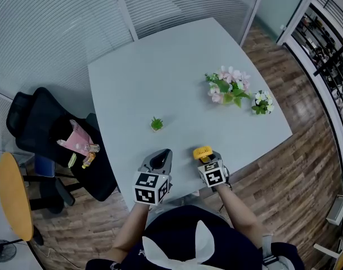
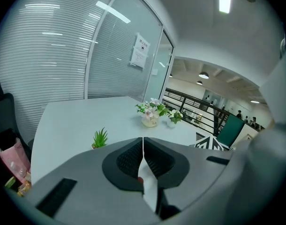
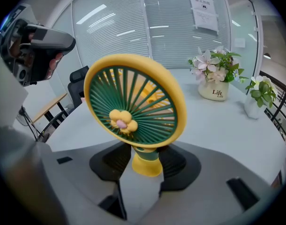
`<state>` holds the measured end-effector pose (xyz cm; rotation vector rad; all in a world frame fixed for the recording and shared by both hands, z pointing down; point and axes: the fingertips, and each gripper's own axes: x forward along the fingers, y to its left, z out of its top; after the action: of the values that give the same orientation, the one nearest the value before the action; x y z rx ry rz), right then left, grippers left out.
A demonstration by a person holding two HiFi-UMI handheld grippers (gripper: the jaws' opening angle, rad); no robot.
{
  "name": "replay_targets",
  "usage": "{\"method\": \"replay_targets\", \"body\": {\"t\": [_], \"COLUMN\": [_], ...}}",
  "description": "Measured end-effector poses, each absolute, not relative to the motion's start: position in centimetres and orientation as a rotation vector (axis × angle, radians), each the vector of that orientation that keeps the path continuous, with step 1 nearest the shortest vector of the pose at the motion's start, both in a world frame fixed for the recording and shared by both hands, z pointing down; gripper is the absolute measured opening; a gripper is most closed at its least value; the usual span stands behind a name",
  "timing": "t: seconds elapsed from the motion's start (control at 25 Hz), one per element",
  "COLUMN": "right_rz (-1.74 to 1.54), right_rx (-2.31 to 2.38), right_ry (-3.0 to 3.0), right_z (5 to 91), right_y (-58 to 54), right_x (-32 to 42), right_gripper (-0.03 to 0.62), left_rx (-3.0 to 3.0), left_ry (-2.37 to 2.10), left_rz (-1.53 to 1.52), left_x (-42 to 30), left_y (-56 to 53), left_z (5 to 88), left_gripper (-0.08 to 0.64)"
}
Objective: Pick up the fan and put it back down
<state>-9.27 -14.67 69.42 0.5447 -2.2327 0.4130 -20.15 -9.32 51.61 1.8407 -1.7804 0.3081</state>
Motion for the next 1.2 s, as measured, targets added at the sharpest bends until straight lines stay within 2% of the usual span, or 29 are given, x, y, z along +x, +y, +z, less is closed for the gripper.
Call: {"method": "replay_targets", "body": {"t": [0.72, 1.2], "right_rz": [0.439, 0.429], "right_rx": [0.553, 0.568], "right_ry": [-2.230, -2.289], "right_z": [68.7, 64.2], "right_y": [-15.4, -16.8], "right_x": [-9.1, -9.9], "right_gripper": [0.187, 0.187], "left_rx": [1.848, 1.836], "left_ry": [-1.764, -1.774], "left_rz": [0.303, 0.259], "left_x": [-20.0, -20.5], "left_y": [-9.4, -9.2], "left_z": [52.0, 51.7], "left_gripper": [0.025, 0.025]}}
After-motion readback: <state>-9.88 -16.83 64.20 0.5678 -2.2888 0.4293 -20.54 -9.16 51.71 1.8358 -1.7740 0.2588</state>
